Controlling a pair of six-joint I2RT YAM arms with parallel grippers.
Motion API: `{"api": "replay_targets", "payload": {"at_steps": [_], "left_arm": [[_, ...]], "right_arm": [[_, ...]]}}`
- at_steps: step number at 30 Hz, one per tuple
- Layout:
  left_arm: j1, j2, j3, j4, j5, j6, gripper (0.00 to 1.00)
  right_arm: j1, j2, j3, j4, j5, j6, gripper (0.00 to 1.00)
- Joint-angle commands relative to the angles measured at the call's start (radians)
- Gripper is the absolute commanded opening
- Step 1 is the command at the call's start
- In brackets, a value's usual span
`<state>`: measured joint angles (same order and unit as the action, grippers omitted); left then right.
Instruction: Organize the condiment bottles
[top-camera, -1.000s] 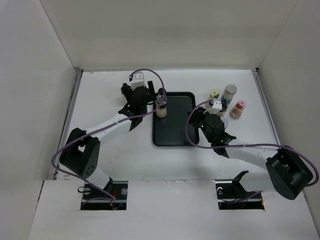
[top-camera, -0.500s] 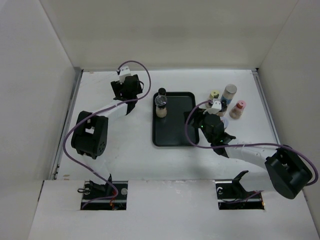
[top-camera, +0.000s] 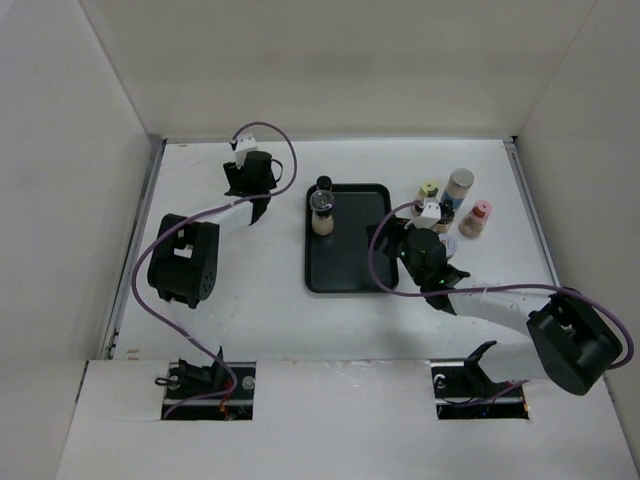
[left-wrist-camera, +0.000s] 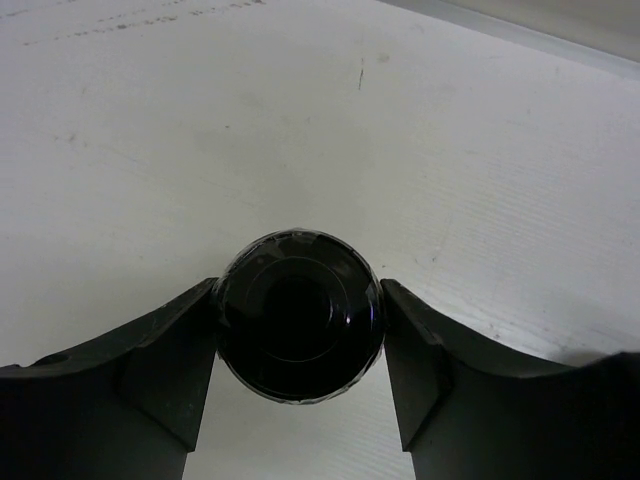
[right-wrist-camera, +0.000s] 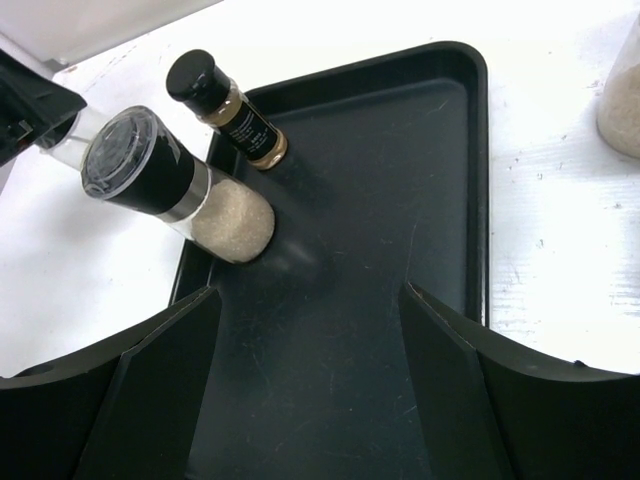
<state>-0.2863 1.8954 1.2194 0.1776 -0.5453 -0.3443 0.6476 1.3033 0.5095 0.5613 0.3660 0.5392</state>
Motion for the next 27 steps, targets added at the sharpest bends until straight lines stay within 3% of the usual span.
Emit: {"api": "replay_targets", "payload": {"at_steps": [1, 10, 17, 22, 27], "left_arm": [[-0.006, -0.079, -0.015, 0.025, -0.004, -0.009, 0.34], [-0.176, -0.373, -0.302, 0.089, -0.133, -0.024, 0.33], [-0.351, -0.614, -0.445, -0.035, -0.137, -0.047, 0.33], [-0.470, -0.685, -0.423, -0.110, -0.140, -0.073, 0.33], [-0.575, -0.593, -0.347, -0.084, -0.113, -0.090, 0.33]], "right_arm": [[-0.001, -0.006, 0.031, 0.046, -0.012, 0.002, 0.78], [-0.001, -0.025, 0.027, 0.046, -0.013, 0.002, 0.78], [-0.001, -0.053, 0.012, 0.054, -0.010, 0.008, 0.78], [-0.001, -0.035, 0.014, 0.057, -0.012, 0.008, 0.78], [-0.013, -0.045, 0.006, 0.057, -0.004, 0.008, 0.78]]}}
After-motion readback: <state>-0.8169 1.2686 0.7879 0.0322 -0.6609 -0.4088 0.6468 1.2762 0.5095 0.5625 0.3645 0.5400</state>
